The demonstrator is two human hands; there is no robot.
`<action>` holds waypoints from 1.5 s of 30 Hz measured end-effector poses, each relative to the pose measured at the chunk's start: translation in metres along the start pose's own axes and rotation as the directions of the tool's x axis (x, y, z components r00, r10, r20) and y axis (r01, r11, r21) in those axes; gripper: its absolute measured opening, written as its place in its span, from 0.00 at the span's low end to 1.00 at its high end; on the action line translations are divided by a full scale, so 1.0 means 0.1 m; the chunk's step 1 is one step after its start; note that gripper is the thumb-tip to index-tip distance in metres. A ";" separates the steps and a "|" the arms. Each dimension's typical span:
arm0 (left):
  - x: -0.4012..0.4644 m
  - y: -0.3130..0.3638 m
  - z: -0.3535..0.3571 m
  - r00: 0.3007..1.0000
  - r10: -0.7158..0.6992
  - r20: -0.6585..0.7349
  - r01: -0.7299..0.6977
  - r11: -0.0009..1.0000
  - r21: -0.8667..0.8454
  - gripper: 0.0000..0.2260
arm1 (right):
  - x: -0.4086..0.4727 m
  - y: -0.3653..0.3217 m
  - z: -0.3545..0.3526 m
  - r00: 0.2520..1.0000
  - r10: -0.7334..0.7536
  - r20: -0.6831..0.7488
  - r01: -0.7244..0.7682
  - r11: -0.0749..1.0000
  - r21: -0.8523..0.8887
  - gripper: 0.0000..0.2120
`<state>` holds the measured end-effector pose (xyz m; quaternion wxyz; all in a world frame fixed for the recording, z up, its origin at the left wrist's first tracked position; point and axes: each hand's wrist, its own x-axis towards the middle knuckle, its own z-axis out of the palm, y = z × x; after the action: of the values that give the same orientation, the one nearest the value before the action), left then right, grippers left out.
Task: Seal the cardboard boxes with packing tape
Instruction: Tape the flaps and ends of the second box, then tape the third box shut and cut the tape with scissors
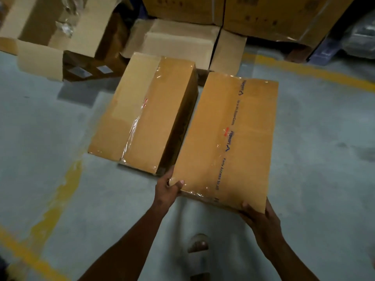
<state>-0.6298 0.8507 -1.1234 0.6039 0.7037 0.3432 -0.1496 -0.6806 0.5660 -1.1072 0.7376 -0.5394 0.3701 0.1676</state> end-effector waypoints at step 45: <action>0.55 0.21 -1.31 0.945 0.327 0.007 -0.251 0.711 0.657 0.17 | 0.47 0.19 1.93 0.931 0.287 0.228 -0.189 0.909 -0.372 0.20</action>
<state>-0.6032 0.9918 -1.1129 0.3181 0.9209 0.1880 -0.1240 -0.5911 0.7436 -1.1264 0.6503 -0.5812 0.2915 0.3929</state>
